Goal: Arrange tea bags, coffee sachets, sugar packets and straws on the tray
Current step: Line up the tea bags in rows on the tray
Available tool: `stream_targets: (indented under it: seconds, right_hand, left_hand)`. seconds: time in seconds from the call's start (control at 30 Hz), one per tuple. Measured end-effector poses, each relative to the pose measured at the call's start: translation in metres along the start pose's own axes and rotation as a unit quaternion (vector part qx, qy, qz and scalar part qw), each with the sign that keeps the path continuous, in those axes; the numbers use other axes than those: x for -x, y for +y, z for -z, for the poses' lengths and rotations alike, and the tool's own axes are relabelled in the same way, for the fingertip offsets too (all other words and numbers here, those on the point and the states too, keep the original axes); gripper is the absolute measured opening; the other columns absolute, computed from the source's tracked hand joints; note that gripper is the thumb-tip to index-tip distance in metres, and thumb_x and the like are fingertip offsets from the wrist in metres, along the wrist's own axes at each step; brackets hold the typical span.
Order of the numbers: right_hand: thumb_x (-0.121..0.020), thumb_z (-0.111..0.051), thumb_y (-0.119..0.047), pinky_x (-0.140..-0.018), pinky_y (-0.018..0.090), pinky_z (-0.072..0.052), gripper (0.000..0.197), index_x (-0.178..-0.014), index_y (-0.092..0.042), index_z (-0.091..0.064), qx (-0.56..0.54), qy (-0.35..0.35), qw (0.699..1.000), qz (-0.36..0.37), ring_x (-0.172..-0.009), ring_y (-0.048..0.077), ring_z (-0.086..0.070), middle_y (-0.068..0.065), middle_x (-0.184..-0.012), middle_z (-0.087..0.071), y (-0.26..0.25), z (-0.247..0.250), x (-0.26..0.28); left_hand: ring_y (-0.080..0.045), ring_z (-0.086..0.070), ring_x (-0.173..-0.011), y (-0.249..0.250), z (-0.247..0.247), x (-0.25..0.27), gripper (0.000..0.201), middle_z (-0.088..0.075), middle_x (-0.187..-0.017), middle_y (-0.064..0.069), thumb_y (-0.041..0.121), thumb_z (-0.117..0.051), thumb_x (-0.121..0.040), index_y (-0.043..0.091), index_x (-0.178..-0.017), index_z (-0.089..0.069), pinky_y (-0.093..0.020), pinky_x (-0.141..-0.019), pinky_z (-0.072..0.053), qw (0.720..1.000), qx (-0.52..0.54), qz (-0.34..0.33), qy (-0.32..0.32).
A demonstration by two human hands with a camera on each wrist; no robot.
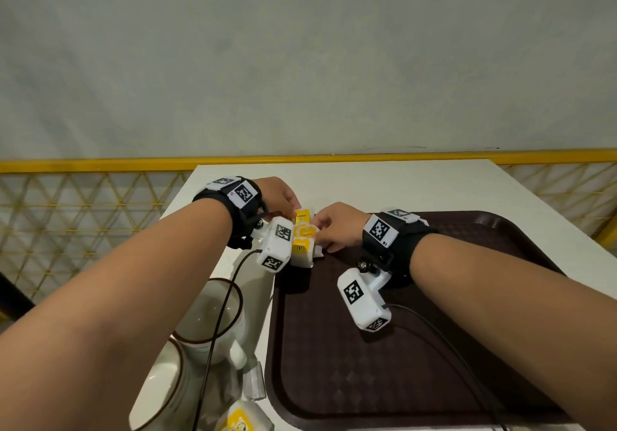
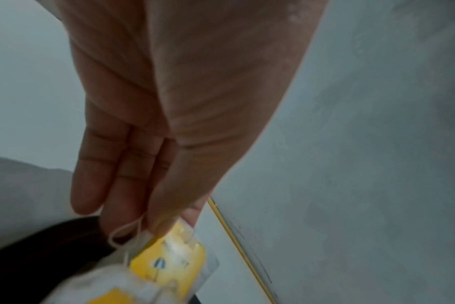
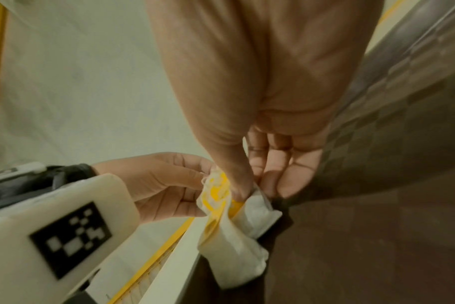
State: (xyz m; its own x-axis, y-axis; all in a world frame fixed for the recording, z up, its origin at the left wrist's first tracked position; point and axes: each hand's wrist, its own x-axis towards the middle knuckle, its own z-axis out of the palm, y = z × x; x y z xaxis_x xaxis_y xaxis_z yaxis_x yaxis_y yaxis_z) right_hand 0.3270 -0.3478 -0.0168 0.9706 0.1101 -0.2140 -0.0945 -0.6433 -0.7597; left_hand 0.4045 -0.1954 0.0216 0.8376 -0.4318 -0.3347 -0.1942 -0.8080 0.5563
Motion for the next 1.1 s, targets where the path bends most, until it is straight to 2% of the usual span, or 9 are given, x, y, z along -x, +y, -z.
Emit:
stream_targets:
  seconds: [0.1,0.23,0.37,0.53,0.73,0.8,0.87,0.97,1.1]
  right_hand:
    - [-0.085,-0.064,-0.001,-0.060,0.020,-0.055,0.022,-0.107,0.002,-0.066,-0.004,0.025,1.000,-0.001,-0.072,0.015,-0.061,0.009,-0.083,-0.062,-0.001,0.000,0.000]
    - [-0.080,-0.071,0.000,-0.067,0.031,-0.058,0.015,-0.092,-0.009,-0.066,-0.032,0.089,0.996,0.011,-0.071,0.017,-0.061,0.002,-0.076,-0.059,0.001,-0.001,-0.002]
    - [-0.076,-0.073,0.002,-0.071,0.037,-0.060,0.023,-0.074,-0.017,-0.061,-0.054,0.116,0.992,0.009,-0.076,0.022,-0.062,0.005,-0.078,-0.061,0.001,-0.002,0.000]
    - [-0.074,-0.074,0.006,-0.070,0.037,-0.060,0.022,-0.079,-0.010,-0.059,-0.103,0.103,0.989,-0.012,-0.073,0.023,-0.064,0.012,-0.081,-0.062,0.002,-0.005,0.004]
    - [-0.073,-0.074,0.010,-0.067,0.035,-0.060,0.026,-0.076,-0.009,-0.056,-0.101,0.093,0.990,-0.007,-0.066,0.019,-0.061,0.008,-0.072,-0.058,0.005,-0.007,0.010]
    - [-0.072,-0.076,0.008,-0.068,0.037,-0.060,0.026,-0.077,-0.008,-0.056,-0.100,0.102,0.990,-0.003,-0.064,0.019,-0.060,0.007,-0.071,-0.057,0.006,-0.008,0.009]
    - [-0.069,-0.080,0.003,-0.074,0.045,-0.059,0.027,-0.075,-0.011,-0.056,-0.086,0.120,0.989,0.008,-0.067,0.022,-0.061,0.005,-0.069,-0.057,0.005,-0.009,0.008]
    - [-0.066,-0.082,-0.002,-0.077,0.050,-0.058,0.028,-0.073,-0.014,-0.058,-0.070,0.130,0.989,0.016,-0.072,0.026,-0.063,0.005,-0.069,-0.060,0.003,-0.011,0.007]
    - [-0.070,-0.076,0.005,-0.077,0.049,-0.058,0.025,-0.074,-0.013,-0.059,-0.090,0.127,0.988,0.017,-0.073,0.030,-0.065,0.011,-0.071,-0.063,0.002,-0.011,0.008]
  left_hand:
    - [-0.024,-0.068,-0.086,-0.002,-0.002,-0.003,0.008,-0.071,-0.088,-0.011,0.006,-0.065,-0.086,0.008,-0.092,-0.071,-0.036,-0.088,-0.055,1.000,0.012,0.006,0.018]
    - [-0.018,-0.062,-0.072,-0.005,0.002,-0.002,0.001,-0.065,-0.077,-0.009,0.007,-0.069,-0.084,0.007,-0.084,-0.068,-0.032,-0.079,-0.057,0.995,0.038,0.015,0.087]
    - [-0.016,-0.064,-0.080,-0.006,0.006,0.008,0.007,-0.070,-0.080,-0.002,0.017,-0.069,-0.084,0.012,-0.086,-0.074,-0.024,-0.066,-0.050,0.999,-0.027,0.024,0.011]
    - [-0.013,-0.064,-0.081,-0.002,-0.001,0.011,0.010,-0.068,-0.072,0.006,0.013,-0.064,-0.086,0.020,-0.082,-0.071,-0.014,-0.052,-0.044,0.997,-0.063,0.021,-0.038]
    - [-0.010,-0.060,-0.073,0.003,0.001,0.013,0.015,-0.070,-0.083,0.005,0.021,-0.060,-0.092,0.017,-0.100,-0.072,-0.015,-0.046,-0.039,0.996,-0.076,0.021,-0.052]
    - [-0.018,-0.066,-0.082,0.001,0.001,0.013,0.014,-0.072,-0.087,0.000,0.017,-0.062,-0.090,0.015,-0.098,-0.073,-0.021,-0.060,-0.052,0.995,-0.069,0.014,-0.075]
    - [-0.027,-0.069,-0.097,-0.003,0.001,0.010,0.011,-0.074,-0.092,-0.006,0.013,-0.067,-0.086,0.015,-0.092,-0.075,-0.037,-0.089,-0.055,0.995,-0.055,0.008,-0.084]
    - [-0.029,-0.068,-0.101,-0.002,-0.001,0.011,0.009,-0.074,-0.097,-0.009,0.013,-0.071,-0.082,0.013,-0.091,-0.075,-0.043,-0.095,-0.052,0.997,-0.038,0.002,-0.065]
    - [-0.017,-0.067,-0.082,0.000,-0.004,0.011,0.014,-0.073,-0.094,-0.005,0.021,-0.061,-0.091,0.014,-0.095,-0.072,-0.022,-0.063,-0.053,0.998,-0.038,0.002,-0.041]
